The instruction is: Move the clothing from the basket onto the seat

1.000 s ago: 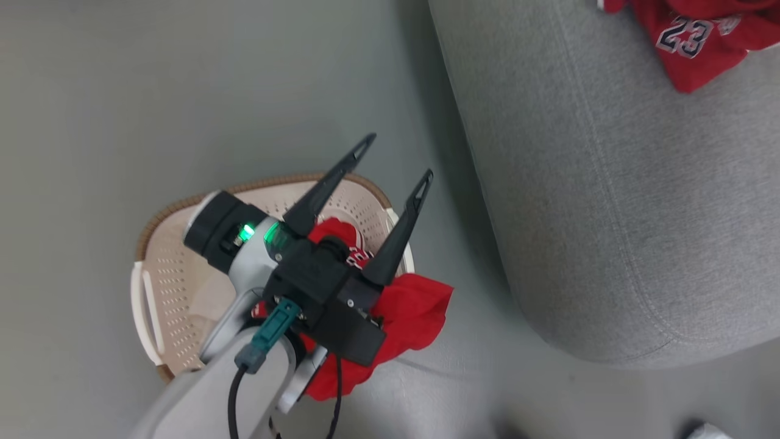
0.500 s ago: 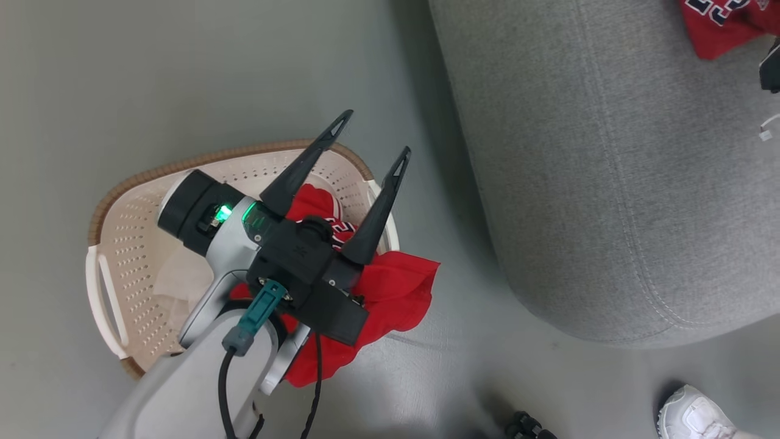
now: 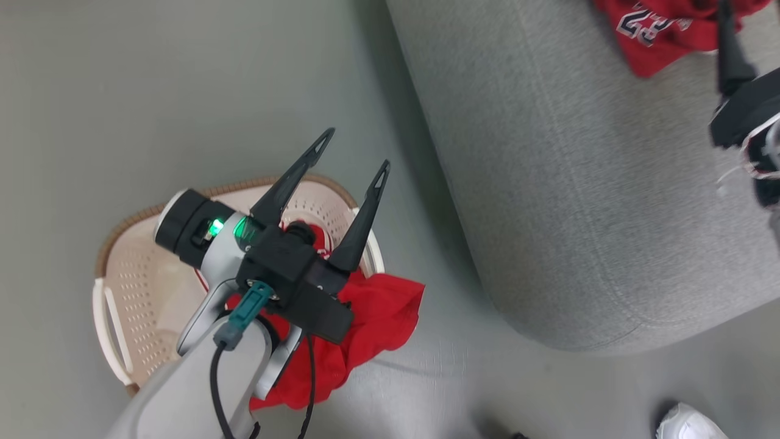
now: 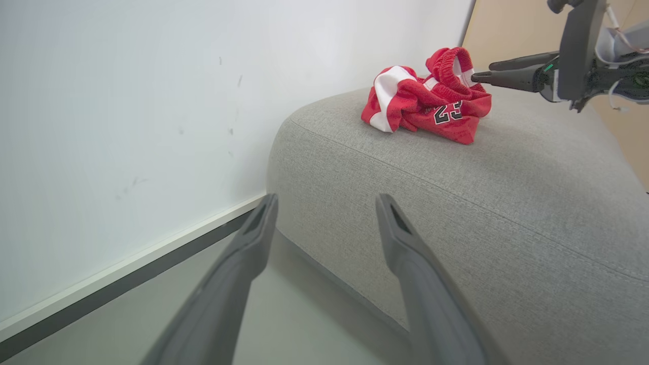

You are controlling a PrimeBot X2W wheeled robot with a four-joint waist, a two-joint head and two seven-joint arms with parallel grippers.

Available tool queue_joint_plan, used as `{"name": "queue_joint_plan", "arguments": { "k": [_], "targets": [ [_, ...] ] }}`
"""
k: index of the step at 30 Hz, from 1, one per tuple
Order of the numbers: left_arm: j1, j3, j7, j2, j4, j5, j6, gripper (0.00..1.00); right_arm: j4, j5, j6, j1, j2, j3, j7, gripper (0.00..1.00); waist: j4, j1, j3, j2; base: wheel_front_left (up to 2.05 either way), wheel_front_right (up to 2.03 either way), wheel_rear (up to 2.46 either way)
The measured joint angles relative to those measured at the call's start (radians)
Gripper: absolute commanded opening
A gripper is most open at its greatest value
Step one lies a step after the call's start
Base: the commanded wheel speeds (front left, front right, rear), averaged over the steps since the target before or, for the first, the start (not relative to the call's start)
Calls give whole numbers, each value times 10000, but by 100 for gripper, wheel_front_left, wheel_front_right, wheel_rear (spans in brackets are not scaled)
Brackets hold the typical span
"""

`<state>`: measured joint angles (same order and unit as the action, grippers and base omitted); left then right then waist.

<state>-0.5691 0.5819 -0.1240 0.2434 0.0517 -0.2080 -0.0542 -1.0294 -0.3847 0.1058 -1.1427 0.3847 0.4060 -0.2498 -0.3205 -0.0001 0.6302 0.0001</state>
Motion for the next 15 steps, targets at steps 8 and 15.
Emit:
{"name": "queue_joint_plan", "arguments": {
  "k": [8,15],
  "targets": [
    [453,-476,-554,-176,466,-493,-176,100,874,33,15,765,-554,29,-38,100,23,-1,-983,-2,0,0,0],
    [1127,-1273,-951,-161,897,-1032,-376,100,1728,-102,59,1760,-1306,86,-38,100,280,-1,-1900,-2,0,0,0]
  ]
}}
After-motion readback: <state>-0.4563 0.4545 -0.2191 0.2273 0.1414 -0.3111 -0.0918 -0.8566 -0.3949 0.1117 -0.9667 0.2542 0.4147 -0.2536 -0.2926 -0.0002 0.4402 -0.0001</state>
